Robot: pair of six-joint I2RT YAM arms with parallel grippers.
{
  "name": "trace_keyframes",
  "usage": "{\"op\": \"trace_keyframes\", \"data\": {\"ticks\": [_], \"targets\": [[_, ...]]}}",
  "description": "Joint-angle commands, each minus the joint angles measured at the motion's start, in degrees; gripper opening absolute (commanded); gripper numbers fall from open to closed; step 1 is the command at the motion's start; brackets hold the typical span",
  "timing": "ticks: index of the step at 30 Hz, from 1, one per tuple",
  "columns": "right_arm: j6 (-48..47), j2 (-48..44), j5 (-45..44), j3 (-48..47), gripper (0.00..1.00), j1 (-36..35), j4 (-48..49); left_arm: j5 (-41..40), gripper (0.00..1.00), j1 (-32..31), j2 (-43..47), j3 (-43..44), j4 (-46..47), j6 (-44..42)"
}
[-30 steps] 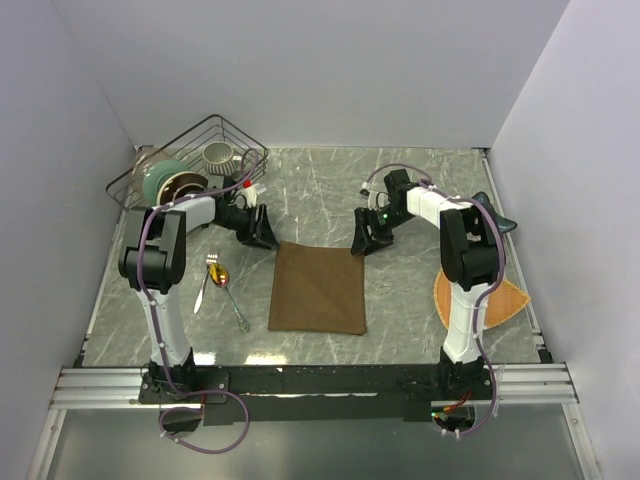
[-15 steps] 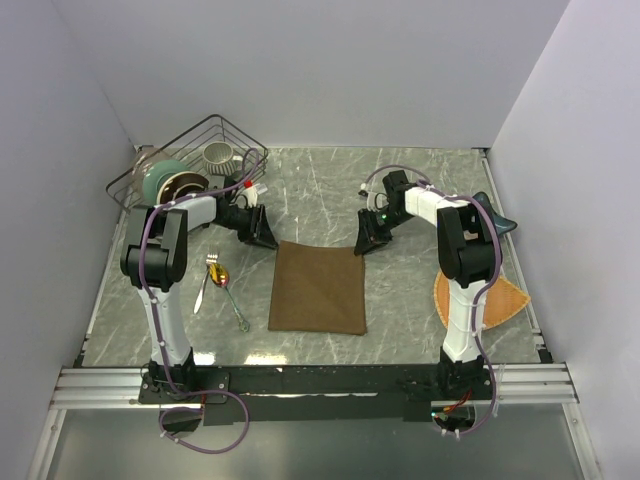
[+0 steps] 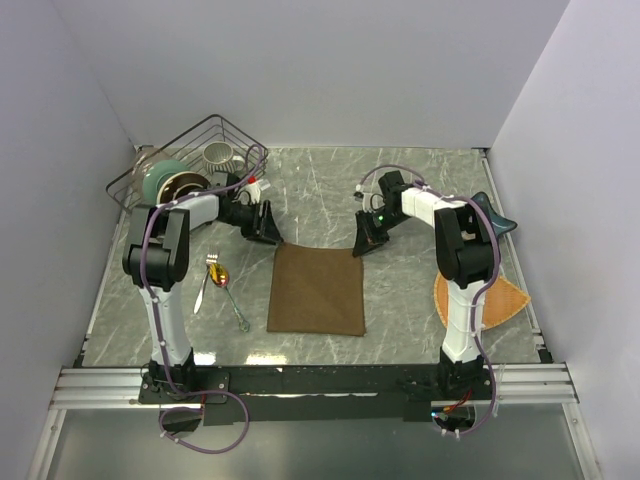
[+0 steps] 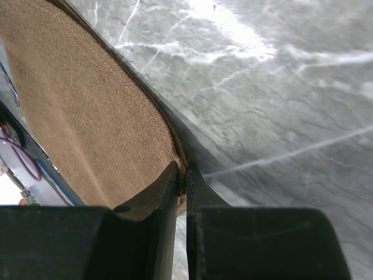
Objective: Fold the napkin into a case and place the utensils inside
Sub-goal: Pick up the lower triangle-folded napkin from the center of the board.
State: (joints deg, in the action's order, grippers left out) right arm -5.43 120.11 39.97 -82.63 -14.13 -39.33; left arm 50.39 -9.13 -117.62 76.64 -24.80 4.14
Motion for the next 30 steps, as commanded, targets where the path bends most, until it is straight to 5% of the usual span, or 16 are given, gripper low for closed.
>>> {"op": "trace_keyframes", "data": {"ticks": [1,7,19,30], "targets": [[-1.3,-3.0,-0.3,-2.1,0.07,-0.8,-0.7,2.0,0.48,-0.7,-1.2,2.3,-0.7,-0.5],[-1.7,-3.0,-0.8,-2.9,0.00,-0.9,-1.0,2.4,0.38,-0.8,-1.4,2.0,-2.9,-2.4],[-2.7,-3.1,-0.8,-3.9,0.00,-1.3,-1.8,2.0,0.38,-0.9,-2.8,2.9,-5.5,-3.5],[-5.1,-4.4,-0.2,-4.0,0.00,-1.3,-2.6,2.1,0.01,-1.1,4.1,-1.7,2.0,-9.2]]}}
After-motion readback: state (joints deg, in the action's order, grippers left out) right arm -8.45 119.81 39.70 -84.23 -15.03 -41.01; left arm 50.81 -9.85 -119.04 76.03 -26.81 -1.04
